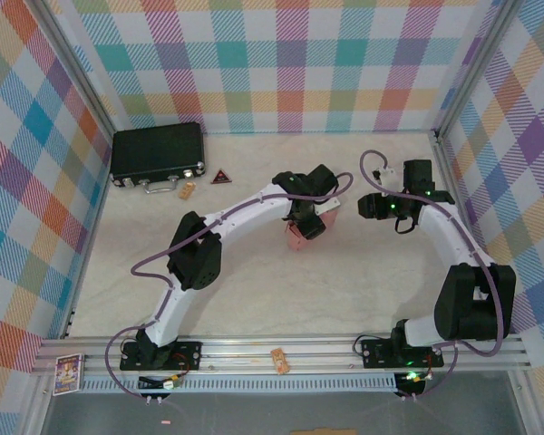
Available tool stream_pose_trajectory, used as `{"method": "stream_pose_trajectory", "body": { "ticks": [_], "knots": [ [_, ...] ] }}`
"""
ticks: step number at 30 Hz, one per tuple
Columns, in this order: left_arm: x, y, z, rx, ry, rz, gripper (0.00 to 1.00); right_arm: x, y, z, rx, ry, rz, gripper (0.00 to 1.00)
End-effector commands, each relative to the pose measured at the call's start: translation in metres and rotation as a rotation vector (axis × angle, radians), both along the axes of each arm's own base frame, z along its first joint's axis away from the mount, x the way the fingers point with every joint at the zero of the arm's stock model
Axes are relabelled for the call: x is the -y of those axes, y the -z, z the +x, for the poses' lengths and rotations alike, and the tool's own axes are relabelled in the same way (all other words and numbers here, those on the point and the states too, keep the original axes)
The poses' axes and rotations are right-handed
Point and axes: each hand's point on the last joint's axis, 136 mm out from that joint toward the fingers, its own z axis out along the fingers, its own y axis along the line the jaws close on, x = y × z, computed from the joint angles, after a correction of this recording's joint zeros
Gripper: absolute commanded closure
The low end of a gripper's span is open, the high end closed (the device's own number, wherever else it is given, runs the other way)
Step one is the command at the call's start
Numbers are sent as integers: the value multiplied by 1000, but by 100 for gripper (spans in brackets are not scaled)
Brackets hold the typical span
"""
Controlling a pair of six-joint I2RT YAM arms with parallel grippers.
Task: Fold the paper box
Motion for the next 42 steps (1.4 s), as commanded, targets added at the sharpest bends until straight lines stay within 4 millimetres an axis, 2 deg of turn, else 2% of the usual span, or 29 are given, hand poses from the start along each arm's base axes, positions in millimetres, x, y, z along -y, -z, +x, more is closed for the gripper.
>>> {"method": "stream_pose_trajectory", "body": {
  "ticks": [1, 5, 13, 16, 21, 24, 28, 33, 38, 42],
  "knots": [
    [1, 4, -4, 19, 105, 47, 43, 0, -3, -5, 4, 19, 15, 54],
    [2, 3, -4, 47, 241, 58, 52, 1, -2, -10, -14, 35, 22, 54],
    [0, -6, -20, -62, 562, -105, 52, 5, 9, -23, -90, 177, 84, 53],
    [-6, -7, -20, -75, 652, -110, 52, 7, 14, -28, -129, 263, 130, 55],
    [-13, -9, -7, -73, 704, -121, 53, 1, 17, -40, -133, 316, 218, 57],
    [-14, -8, -8, -69, 743, -121, 50, -4, 17, -45, -118, 288, 241, 58],
    [-12, -13, -7, -55, 746, -132, 35, -9, 11, -48, -95, 233, 241, 57],
    [-8, -41, -4, -2, 700, -173, 24, -16, -2, -47, -48, 135, 230, 54],
    [-3, -97, 1, 80, 532, -295, 20, -22, -12, -43, -9, 47, 213, 46],
    [-16, -143, 3, 135, 310, -421, 19, -30, -25, -36, -11, 14, 222, 46]
  ]
}}
